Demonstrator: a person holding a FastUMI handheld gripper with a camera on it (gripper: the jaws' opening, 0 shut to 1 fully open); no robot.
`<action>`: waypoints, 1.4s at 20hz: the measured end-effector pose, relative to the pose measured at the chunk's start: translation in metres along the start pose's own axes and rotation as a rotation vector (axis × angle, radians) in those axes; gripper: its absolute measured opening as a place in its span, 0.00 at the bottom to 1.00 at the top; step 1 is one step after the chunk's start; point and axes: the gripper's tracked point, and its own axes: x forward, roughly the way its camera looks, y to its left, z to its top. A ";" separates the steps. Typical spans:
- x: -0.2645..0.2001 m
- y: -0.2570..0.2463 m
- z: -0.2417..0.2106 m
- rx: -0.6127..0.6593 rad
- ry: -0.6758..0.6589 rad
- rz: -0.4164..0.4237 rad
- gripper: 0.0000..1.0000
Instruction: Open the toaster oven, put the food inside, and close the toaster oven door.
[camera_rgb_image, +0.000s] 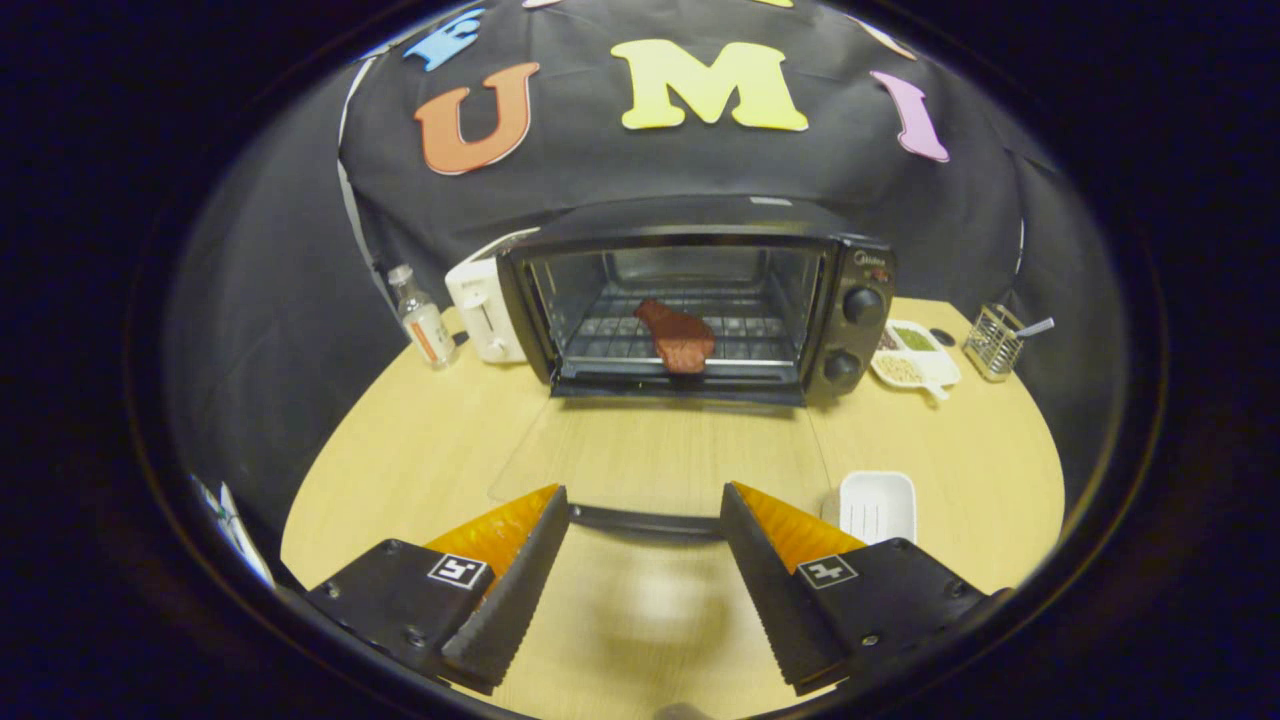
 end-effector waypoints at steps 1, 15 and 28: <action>0.001 -0.002 -0.011 -0.002 0.017 -0.006 0.98; 0.057 -0.017 -0.057 0.017 0.123 -0.048 0.97; 0.028 -0.014 -0.002 -0.010 0.074 -0.033 0.98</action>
